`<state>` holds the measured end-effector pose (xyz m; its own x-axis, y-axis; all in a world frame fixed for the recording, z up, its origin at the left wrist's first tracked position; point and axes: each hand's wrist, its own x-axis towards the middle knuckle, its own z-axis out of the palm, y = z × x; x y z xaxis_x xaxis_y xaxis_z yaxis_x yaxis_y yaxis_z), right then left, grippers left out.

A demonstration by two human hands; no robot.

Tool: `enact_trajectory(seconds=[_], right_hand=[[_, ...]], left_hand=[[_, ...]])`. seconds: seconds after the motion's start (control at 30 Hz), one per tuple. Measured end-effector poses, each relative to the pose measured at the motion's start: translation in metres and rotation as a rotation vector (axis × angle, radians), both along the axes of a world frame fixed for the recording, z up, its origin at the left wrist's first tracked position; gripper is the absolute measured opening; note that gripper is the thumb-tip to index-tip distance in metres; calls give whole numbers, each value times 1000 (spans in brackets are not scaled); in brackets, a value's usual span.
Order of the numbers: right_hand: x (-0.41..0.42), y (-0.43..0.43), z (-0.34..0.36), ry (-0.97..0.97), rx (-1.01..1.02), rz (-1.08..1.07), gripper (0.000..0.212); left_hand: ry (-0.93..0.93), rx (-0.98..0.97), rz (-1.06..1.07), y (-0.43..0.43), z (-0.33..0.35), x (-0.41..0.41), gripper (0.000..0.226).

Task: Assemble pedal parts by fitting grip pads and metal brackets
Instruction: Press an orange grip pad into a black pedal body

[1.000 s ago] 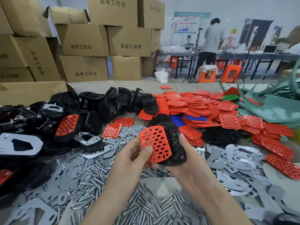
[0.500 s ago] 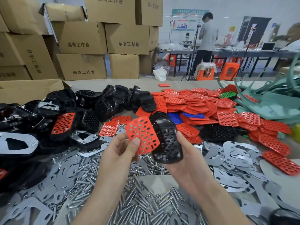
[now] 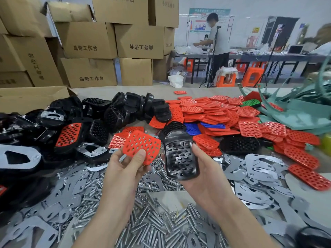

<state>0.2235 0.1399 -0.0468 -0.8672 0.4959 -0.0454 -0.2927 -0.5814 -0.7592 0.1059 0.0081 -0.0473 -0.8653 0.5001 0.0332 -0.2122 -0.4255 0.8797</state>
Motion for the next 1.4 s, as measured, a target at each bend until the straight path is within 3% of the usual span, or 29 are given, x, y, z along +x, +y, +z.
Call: enact_trajectory(seconds=[0.13,0.2,0.33,0.43,0.5,0.57,0.67,0.73,0.93,1.2,1.4], right_hand=[[-4,-1,-3,-67,78,-152,40],[-4,-3,-3,-109,236,-280,26],[3,-6,8,-149,602,-492,33],[6,-6,11,-177,718,-614,32],[7,-2,10,-228,660,-682,30],[7,3,10,-268,456,-679,28],[5,6,13,-193,82,-553,31],[4,6,14,-121,-24,-483,33],[6,2,16,1,-35,-356,33],[0,-7,14,21,-53,-292,51],[-3,-12,7,29,-4,-212,48]], left_hand=[[-10,-22,-98,2,0,6,50],[-32,-37,-121,3,-2,9,48],[-16,-115,-187,3,-6,13,41],[-27,-129,-171,2,-8,14,43],[-21,-126,-120,2,-7,13,41],[-13,-116,-83,2,-6,12,40],[32,-131,-81,2,-5,14,44],[93,-169,-93,1,-3,18,48],[338,-256,-32,-3,4,28,15],[459,-274,-5,-1,7,37,13],[455,-276,-4,-1,5,34,16]])
